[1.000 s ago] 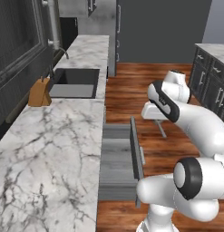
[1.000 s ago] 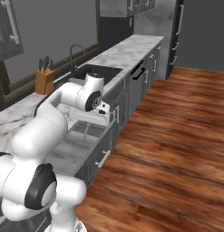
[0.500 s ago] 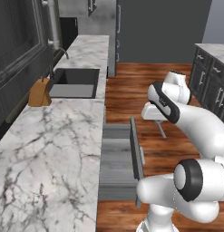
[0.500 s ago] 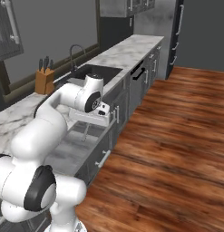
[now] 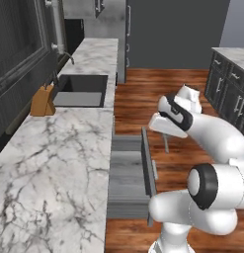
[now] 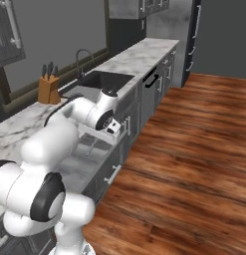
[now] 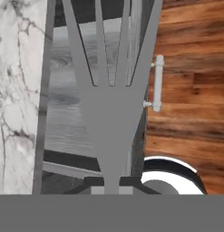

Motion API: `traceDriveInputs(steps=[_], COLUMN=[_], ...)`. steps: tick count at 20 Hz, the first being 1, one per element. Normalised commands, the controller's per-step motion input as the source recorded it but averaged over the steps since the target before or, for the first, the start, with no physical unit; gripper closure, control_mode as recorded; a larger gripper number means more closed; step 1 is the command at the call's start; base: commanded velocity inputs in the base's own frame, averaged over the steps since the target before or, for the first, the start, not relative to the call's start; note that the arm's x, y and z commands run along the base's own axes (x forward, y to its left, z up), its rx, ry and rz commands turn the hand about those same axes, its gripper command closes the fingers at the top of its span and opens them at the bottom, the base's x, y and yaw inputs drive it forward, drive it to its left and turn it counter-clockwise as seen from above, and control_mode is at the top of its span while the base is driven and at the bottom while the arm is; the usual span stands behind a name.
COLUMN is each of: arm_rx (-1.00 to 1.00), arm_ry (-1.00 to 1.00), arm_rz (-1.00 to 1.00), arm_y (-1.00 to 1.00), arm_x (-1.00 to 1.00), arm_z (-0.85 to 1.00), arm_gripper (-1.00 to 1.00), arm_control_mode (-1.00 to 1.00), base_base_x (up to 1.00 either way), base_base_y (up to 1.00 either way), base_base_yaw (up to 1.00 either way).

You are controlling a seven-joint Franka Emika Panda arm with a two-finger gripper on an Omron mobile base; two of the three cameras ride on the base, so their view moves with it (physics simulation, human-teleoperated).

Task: Organize the utensils by type. Pick up the wooden spoons from the counter and place them in the open cabinet. Then pick up the metallic utensils from the counter and place them in the open drawer.

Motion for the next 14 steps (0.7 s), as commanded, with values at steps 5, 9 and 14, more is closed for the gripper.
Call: traceDriveInputs(steps=[5, 9, 14], arm_rx=[-0.06, 0.01, 0.05], arm_ry=[0.11, 0.24, 0.13], arm_rz=[-0.04, 0.0, 0.0], arm_y=[0.56, 0.24, 0.08], arm_x=[0.31, 0.4, 0.4], arm_z=[-0.48, -0.54, -0.51], arm_gripper=[1.0, 1.0, 1.0], arm_control_mode=[-1.0, -1.0, -1.0], base_base_x=[0.0, 0.0, 0.0], base_base_y=[0.0, 0.0, 0.0], base_base_yaw=[0.0, 0.0, 0.0])
